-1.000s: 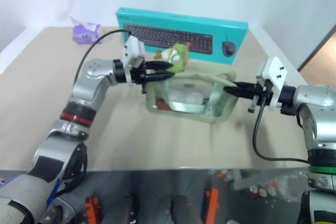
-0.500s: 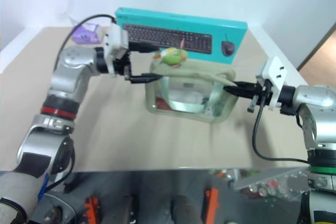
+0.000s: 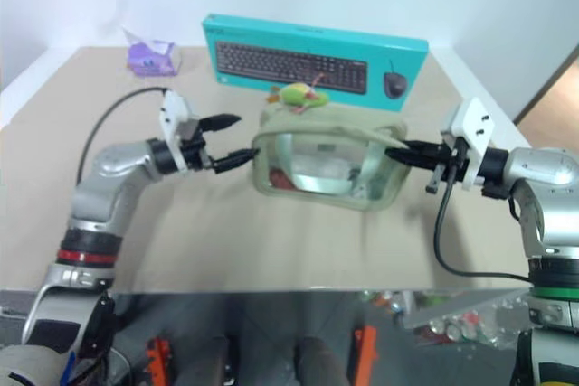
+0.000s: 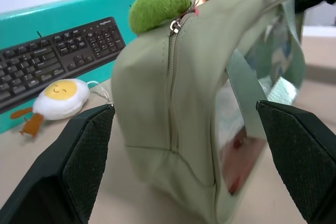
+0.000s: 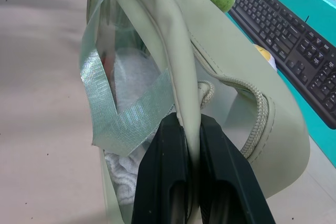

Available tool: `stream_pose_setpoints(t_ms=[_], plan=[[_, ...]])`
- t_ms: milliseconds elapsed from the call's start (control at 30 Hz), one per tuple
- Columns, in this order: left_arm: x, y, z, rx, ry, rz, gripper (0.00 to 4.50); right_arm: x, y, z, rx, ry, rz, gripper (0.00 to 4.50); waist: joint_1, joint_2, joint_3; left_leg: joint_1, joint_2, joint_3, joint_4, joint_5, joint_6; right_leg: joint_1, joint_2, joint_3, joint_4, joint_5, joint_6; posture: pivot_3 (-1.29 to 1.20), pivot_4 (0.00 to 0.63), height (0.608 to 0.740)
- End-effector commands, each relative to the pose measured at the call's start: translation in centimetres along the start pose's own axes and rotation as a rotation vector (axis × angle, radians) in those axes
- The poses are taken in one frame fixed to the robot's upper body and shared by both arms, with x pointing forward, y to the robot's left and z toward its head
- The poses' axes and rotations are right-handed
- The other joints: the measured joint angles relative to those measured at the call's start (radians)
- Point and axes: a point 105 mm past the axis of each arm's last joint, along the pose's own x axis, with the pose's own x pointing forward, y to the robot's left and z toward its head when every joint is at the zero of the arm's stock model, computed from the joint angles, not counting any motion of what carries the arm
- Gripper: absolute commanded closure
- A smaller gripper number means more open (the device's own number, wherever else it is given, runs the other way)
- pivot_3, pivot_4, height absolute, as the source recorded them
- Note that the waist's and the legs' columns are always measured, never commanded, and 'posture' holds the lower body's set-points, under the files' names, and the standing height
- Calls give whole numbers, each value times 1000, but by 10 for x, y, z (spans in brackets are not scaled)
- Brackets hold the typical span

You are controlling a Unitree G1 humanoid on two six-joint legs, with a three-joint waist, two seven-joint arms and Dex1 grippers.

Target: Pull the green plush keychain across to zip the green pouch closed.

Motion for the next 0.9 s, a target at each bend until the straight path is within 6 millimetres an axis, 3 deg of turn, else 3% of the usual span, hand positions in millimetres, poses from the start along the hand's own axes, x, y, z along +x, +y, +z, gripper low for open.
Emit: stream_pose_setpoints(t_ms=[33,400,567,733,900], plan=[[14,-3,13,36,-48,-4,789,-1,-5,15,-53,-37,-12,4500,-2,0,0,0,0,0,0,0,0,0,0,0,0,0,0,0,150,740],[13,0,16,39,-62,22,4470,-8,0,13,-39,-27,-18,4500,-2,0,0,1,-1,0,-2,0,0,0,0,1,0,0,0,0,150,740],[10,-5,19,46,-58,20,4470,-12,2,13,48,-40,-35,4500,-2,0,0,1,0,0,-2,0,0,0,0,1,0,0,0,0,150,740],[1,-13,27,30,-55,-4,4500,-25,2,14,70,-14,-68,2682,-1,0,0,1,0,0,-3,0,0,0,0,1,0,0,0,0,150,740],[-17,-17,24,5,-16,5,4500,-57,-40,42,31,-55,-252,996,-4,2,1,1,0,0,-2,0,0,0,0,1,0,0,0,0,150,740]])
